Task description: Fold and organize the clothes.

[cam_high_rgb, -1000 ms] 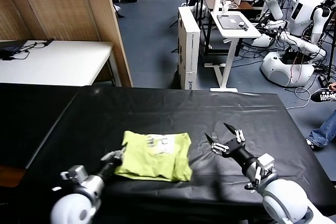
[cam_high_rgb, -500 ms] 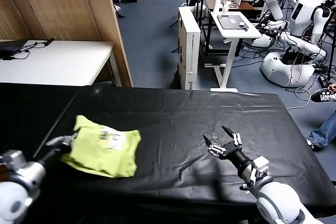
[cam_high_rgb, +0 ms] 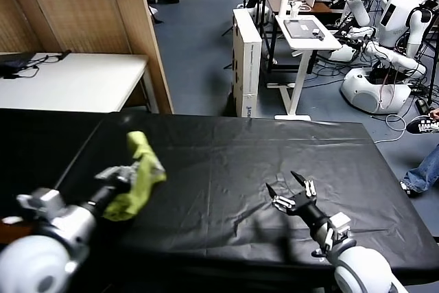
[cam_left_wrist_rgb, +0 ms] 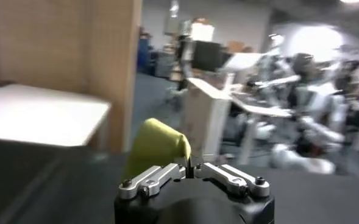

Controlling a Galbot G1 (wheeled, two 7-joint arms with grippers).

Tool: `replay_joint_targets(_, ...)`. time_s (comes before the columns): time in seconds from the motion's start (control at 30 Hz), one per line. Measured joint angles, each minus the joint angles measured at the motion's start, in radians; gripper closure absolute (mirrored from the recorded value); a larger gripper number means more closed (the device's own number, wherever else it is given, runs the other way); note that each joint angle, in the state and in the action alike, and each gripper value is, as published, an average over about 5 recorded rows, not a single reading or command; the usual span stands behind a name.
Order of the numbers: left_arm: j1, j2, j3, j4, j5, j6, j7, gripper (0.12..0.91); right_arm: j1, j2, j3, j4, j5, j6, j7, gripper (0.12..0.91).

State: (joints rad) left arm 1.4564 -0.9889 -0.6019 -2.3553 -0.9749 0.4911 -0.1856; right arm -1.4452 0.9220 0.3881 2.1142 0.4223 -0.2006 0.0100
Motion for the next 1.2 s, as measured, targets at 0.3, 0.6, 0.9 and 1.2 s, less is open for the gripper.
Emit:
replay_joint_targets(0.3, -0.117, -0.239, 0.301, 0.196, 0.14, -0.005, -0.009, 0.861, 0.0, -0.01, -0.023, 0.028, 0.007, -0.027, 0.006, 0.118)
replay_joint_targets(0.6, -0.106, -0.265, 0.371, 0.19, 0.187, 0.006, 0.02, 0.466, 0.058, -0.011, -0.094, 0.035, 0.183, -0.134, 0.022, 0.118)
replay_joint_targets(0.9, -0.068, -0.186, 0.31, 0.166, 0.233, -0.044, 0.015, 0.128, 0.12, 0.026, -0.2, 0.006, 0.381, -0.232, 0.094, 0.118)
replay_joint_targets(1.2, -0.038, -0.168, 0.272, 0.165, 0.286, -0.062, 0.016, 0.123, 0.192, 0.104, -0.297, -0.063, 0.437, -0.248, 0.105, 0.153)
